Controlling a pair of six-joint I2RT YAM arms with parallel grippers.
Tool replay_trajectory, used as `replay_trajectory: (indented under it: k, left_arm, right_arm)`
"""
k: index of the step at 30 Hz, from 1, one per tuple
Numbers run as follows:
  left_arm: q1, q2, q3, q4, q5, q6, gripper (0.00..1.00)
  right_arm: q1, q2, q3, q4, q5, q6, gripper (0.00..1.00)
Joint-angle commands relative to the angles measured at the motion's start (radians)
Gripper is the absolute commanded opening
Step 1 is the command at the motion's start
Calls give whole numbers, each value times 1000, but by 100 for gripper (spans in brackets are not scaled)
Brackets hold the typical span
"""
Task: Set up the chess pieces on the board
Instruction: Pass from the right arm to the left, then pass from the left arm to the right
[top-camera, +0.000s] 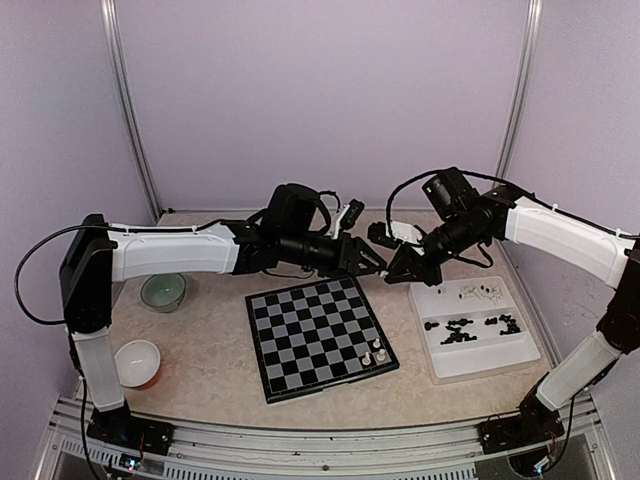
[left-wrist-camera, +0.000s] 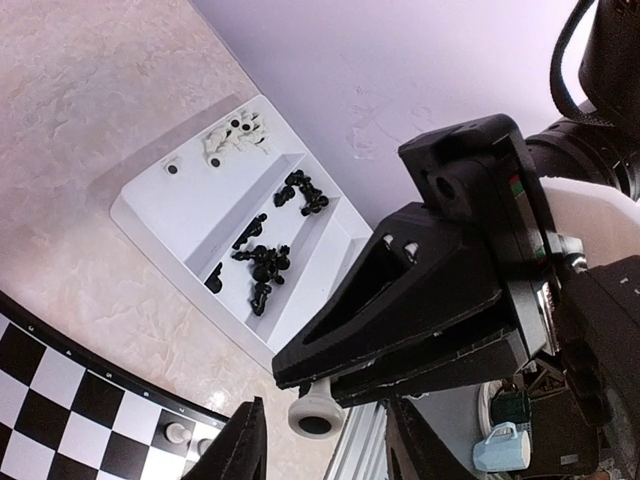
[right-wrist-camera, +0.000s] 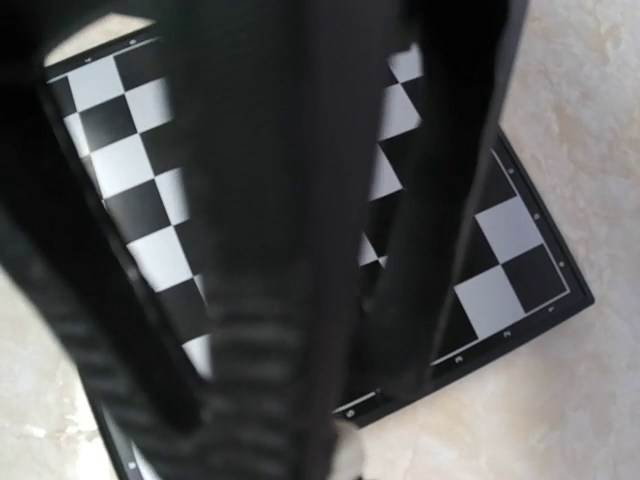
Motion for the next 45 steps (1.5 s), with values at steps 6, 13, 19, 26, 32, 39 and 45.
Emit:
replay_trajectory:
  k: [6, 13, 19, 26, 32, 39, 45]
  left_arm:
    - [0, 42, 11, 46, 39, -22, 37]
    - [-1, 57, 14, 58, 62, -33, 26]
    - [-1, 59, 12, 94, 74, -28, 13]
    - [5, -12, -83, 259, 28, -23, 9]
    - [14, -75, -202, 550, -36, -96, 9]
    - [13, -44, -175, 638, -74, -153, 9]
    - [12, -5, -136, 653, -67, -185, 9]
  right_arm:
    - [15, 6, 21, -5, -4, 9, 6]
    - [15, 5, 25, -6, -11, 11, 7]
    - [13, -12, 23, -1, -17, 23, 18]
    - [-254, -41, 40, 62, -436, 213, 49]
    - [-381, -27, -42, 344, -768, 612, 49]
    - [-372, 6, -197, 806, -939, 1123, 55]
    - [-322, 33, -184, 813, -951, 1128, 54]
